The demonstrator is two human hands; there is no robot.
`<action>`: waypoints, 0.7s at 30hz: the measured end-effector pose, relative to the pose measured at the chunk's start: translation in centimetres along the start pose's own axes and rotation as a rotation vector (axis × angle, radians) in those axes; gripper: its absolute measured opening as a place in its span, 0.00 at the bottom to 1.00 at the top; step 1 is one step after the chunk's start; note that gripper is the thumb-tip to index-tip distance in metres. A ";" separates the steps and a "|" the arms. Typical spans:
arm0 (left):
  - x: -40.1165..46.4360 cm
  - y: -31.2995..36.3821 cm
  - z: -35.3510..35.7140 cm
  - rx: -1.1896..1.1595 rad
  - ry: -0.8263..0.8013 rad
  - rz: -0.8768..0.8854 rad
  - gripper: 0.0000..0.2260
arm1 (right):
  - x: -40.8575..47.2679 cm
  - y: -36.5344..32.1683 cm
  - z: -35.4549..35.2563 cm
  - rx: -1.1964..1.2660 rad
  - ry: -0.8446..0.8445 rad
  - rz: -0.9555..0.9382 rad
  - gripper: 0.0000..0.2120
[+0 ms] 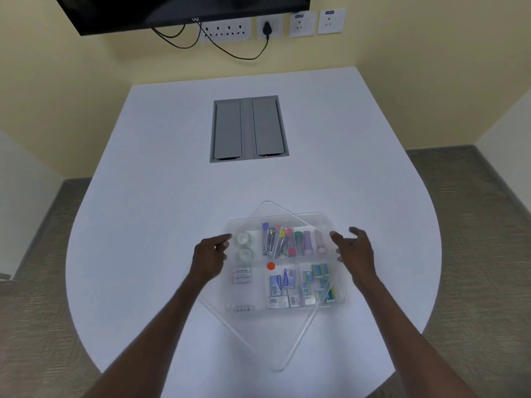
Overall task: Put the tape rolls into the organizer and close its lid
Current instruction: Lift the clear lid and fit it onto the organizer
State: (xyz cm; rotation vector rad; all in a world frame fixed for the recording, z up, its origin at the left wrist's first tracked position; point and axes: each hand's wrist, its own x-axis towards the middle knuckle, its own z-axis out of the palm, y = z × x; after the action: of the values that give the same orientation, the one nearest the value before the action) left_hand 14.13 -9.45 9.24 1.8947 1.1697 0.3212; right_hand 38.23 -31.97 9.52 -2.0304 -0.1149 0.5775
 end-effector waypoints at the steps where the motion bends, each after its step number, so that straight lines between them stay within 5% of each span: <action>1: 0.7 0.2 -0.5 0.036 -0.042 0.046 0.11 | 0.4 -0.5 -0.6 -0.080 -0.008 -0.045 0.31; 4: 2.3 1.6 -1.0 0.071 -0.164 0.106 0.10 | 0.9 -2.3 -1.4 -0.272 -0.218 -0.124 0.25; 7: 3.3 3.4 -0.5 0.057 -0.234 0.147 0.10 | 0.6 -3.3 -0.8 -0.151 -0.387 -0.074 0.16; 11: 3.1 4.6 0.8 0.156 -0.170 0.205 0.11 | 0.2 -2.3 -0.4 0.001 -0.269 -0.024 0.12; 14: 2.0 4.3 1.6 0.355 0.063 0.308 0.19 | 0.2 -0.9 -0.4 0.117 -0.209 0.036 0.13; 18: 0.2 3.3 2.1 0.313 0.198 0.006 0.30 | 0.8 1.0 -0.3 0.245 -0.067 0.121 0.13; 21: -1.2 1.5 2.8 0.051 0.168 -0.209 0.21 | 1.4 2.0 0.2 0.242 0.009 0.135 0.14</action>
State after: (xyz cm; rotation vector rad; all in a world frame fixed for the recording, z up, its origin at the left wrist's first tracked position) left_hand 16.10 -12.19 9.03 1.7961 1.4875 0.3425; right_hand 39.04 -32.45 7.26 -1.8136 0.0946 0.6344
